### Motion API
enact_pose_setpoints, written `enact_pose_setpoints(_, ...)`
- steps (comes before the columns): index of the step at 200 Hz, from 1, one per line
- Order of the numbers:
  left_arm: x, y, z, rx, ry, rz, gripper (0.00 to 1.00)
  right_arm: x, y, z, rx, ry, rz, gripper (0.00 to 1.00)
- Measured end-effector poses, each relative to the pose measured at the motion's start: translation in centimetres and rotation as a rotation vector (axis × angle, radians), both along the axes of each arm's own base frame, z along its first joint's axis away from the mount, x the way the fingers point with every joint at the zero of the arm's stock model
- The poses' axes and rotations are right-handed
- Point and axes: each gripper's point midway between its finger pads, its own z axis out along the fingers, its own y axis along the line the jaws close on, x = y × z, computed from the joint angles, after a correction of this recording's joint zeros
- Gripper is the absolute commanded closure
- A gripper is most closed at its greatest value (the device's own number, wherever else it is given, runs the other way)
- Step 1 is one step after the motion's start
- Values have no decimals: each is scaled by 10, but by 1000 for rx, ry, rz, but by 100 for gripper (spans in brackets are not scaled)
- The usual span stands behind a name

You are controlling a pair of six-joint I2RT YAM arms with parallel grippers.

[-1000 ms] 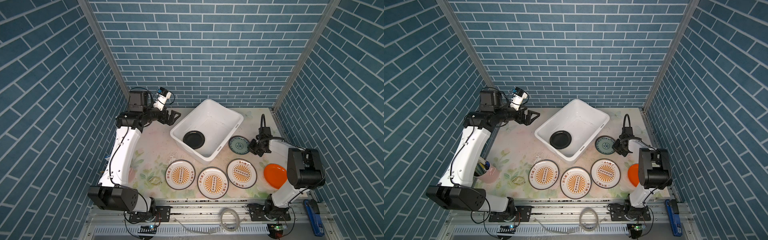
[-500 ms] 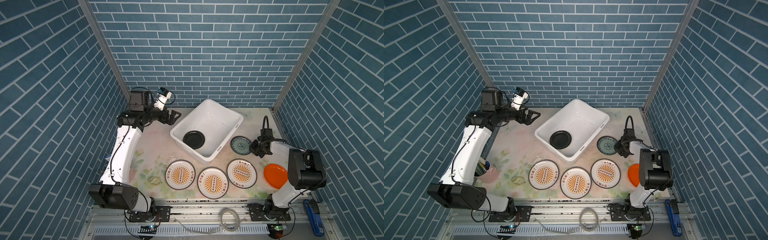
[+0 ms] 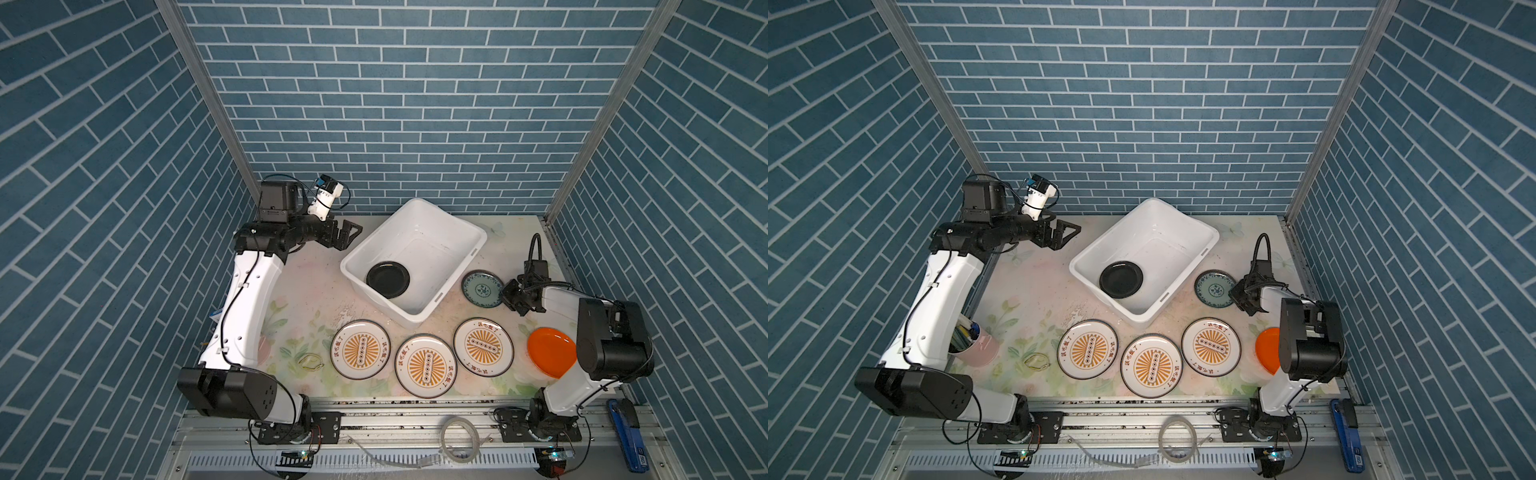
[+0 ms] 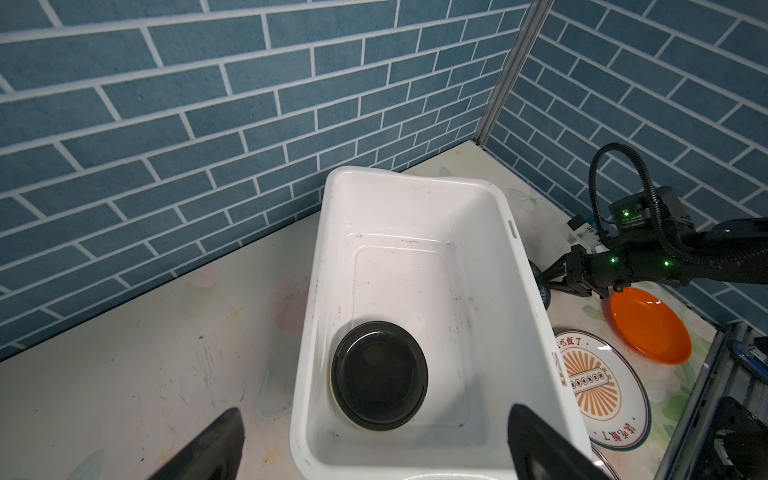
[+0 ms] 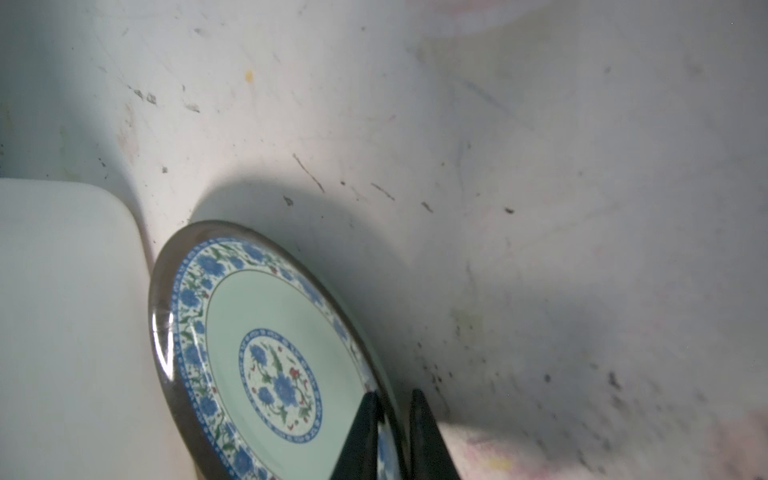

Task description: Place the plates into the plastic bin on the countertop

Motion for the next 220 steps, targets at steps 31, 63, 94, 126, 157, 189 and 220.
enact_pose_setpoints(31,0,0,0,-4,3,2,1,-2,2,1,22,-18,0,91)
enact_pose_setpoints(63,0,-1,0,-9,8,1,0,-5,1,2,36,-31,-14,97)
enact_pose_setpoints(94,0,-2,0,-14,11,1,0,-7,-1,4,44,-47,-20,100)
enact_pose_setpoints(126,0,-2,1,-14,8,0,0,-6,-2,9,52,-61,-22,100)
enact_pose_setpoints(157,3,-3,4,-15,0,1,0,-4,-6,19,52,-85,-39,100)
enact_pose_setpoints(189,6,-3,6,-15,-9,1,1,-7,-14,25,38,-86,-71,100)
enact_pose_setpoints(220,9,-3,8,-16,-18,1,0,-11,-23,34,30,-90,-103,100)
